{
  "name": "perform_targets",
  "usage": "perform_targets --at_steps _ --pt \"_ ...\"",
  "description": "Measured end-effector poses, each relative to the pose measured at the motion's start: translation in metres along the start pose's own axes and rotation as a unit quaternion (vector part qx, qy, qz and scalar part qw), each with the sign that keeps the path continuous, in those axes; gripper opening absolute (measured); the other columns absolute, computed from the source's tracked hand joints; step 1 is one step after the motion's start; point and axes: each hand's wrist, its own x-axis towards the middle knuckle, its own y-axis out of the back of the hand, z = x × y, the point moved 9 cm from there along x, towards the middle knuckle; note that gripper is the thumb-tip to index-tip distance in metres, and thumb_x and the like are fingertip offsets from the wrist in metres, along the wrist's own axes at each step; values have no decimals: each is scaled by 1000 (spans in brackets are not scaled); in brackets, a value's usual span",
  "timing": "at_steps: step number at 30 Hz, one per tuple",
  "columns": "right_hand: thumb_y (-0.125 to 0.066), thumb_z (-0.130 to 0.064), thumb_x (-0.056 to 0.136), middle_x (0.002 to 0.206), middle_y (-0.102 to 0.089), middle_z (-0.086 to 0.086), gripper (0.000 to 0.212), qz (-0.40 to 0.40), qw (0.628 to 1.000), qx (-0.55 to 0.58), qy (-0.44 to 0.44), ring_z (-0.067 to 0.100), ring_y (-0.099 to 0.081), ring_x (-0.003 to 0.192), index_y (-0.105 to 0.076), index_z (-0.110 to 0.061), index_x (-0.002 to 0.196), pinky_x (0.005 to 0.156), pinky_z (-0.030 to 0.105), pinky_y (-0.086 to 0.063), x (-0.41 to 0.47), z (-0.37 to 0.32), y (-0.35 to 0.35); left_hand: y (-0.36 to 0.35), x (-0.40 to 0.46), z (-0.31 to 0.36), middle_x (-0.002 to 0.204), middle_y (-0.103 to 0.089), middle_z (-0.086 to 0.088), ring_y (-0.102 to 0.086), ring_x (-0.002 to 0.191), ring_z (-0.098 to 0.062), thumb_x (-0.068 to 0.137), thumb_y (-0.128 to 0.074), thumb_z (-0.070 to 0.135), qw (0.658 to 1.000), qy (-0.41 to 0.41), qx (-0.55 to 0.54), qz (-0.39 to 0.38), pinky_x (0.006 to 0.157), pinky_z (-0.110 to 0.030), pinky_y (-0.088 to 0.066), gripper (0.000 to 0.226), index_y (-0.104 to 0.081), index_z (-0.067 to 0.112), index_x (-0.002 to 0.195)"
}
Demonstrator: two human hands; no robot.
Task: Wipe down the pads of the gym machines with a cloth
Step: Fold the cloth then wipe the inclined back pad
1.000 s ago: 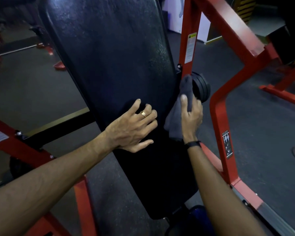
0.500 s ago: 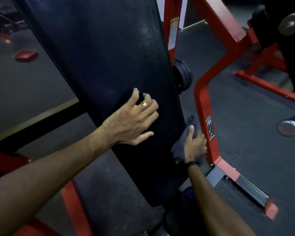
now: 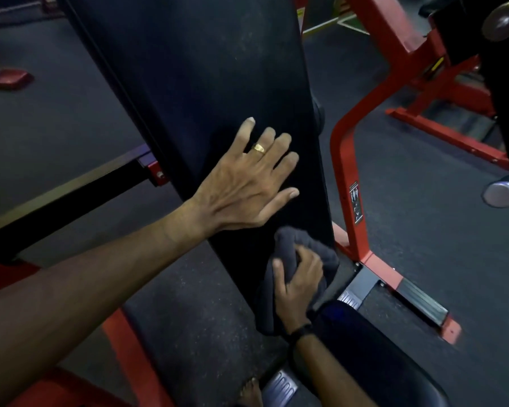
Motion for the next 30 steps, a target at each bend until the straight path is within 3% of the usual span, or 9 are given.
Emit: perform_targets --at_steps 3,5,7,10,13,18,23,26,30 --pt "-29 -64 100 109 -56 15 54 -4 997 -8 -77 36 -56 101 -47 -17 119 95 38 -37 -43 34 -10 1 -1 8 133 -57 -24 -57 120 -40 104 -35 50 999 -29 13 4 110 -62 -32 58 -57 1 127" --pt "-36 -60 98 114 -60 17 53 -16 996 -27 -87 37 -59 105 -53 -16 123 94 45 -43 -37 20 -7 3 -3 7 134 -57 -23 -56 120 -40 104 -36 48 999 -27 -4 17 110 -62 -30 57 -57 1 127" --pt "-48 -52 89 117 -64 13 49 -39 998 -2 -49 34 -59 107 -61 -19 123 93 48 -47 -15 -28 -11 9 -5 1 133 -58 -21 -57 120 -38 104 -35 44 998 -11 -42 38 111 -61 -29 53 -59 2 125" --pt "-53 -51 92 119 -53 10 39 62 996 19 60 30 -53 102 -54 -23 119 90 44 -41 10 -110 -6 25 0 -9 127 -62 -17 -59 116 -33 104 -35 35 984 21 -161 76 112 -55 -30 46 -66 3 115" --pt "-54 -53 94 123 -44 9 43 112 985 20 126 30 -49 103 -50 -25 126 89 44 -37 7 -133 -8 33 8 -23 120 -65 -14 -61 113 -30 102 -42 31 963 35 -263 51 110 -51 -34 38 -69 4 108" --pt "-61 -48 87 120 -41 6 44 53 966 -73 241 26 -45 103 -49 -34 127 83 42 -38 -60 -52 -30 8 8 -1 129 -60 -18 -54 126 -35 102 -44 40 987 -87 -118 -63 121 -53 -21 45 -65 3 118" --pt "-58 -50 83 124 -40 11 46 -32 979 -103 174 28 -43 105 -46 -29 122 83 46 -42 -111 45 -36 -16 -3 22 143 -48 -25 -41 139 -41 104 -34 46 981 -141 -5 -134 122 -58 -15 59 -56 -1 130" --pt "-63 -40 82 124 -40 11 42 -16 986 -44 157 29 -44 107 -48 -26 119 84 46 -36 -98 20 -37 -23 -7 30 145 -46 -27 -39 139 -44 104 -33 46 973 -176 31 -145 122 -59 -13 60 -53 -2 133" --pt "-61 -36 83 121 -43 5 38 63 986 26 153 27 -47 104 -52 -28 119 82 40 -32 -51 -69 -30 -31 -9 34 151 -39 -29 -34 142 -45 105 -28 47 965 -202 57 -159 123 -58 -9 64 -47 -2 140"
